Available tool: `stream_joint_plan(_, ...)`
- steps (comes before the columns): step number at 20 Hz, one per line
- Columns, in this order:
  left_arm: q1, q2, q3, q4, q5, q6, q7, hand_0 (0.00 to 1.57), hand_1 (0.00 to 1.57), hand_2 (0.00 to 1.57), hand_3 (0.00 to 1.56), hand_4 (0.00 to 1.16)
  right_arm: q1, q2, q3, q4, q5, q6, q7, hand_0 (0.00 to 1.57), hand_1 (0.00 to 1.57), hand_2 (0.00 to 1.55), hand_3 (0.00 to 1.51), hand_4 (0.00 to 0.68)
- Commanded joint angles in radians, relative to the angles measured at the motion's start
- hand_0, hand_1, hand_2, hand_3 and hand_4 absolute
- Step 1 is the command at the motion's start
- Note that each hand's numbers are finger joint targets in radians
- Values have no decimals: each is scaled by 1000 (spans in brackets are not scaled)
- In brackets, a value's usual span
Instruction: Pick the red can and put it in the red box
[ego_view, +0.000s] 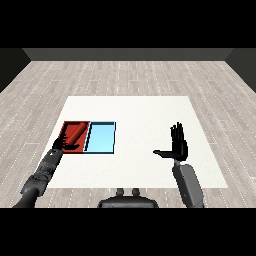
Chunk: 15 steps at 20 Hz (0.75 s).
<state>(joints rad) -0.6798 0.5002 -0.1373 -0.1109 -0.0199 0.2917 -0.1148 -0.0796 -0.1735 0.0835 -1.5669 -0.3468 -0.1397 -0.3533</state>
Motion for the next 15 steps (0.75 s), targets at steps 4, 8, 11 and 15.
stream_joint_plan(4,-22,-22,263,-168,262,-54,-287,0,0,0,0,0,-11,11,-8,22,-26,31,-19,0,0,0,0,0)
stream_joint_plan(8,-4,-69,354,-316,385,-290,-507,0,0,0,0,0,-6,9,7,2,-19,35,-7,0,0,0,0,0)
stream_joint_plan(11,10,-205,379,-408,455,-381,-606,0,0,0,0,0,17,-13,7,19,2,48,-27,0,0,0,0,0)
stream_joint_plan(15,110,-345,291,-558,435,-419,-666,0,0,0,0,0,37,-23,36,16,26,90,-64,0,0,0,0,0)
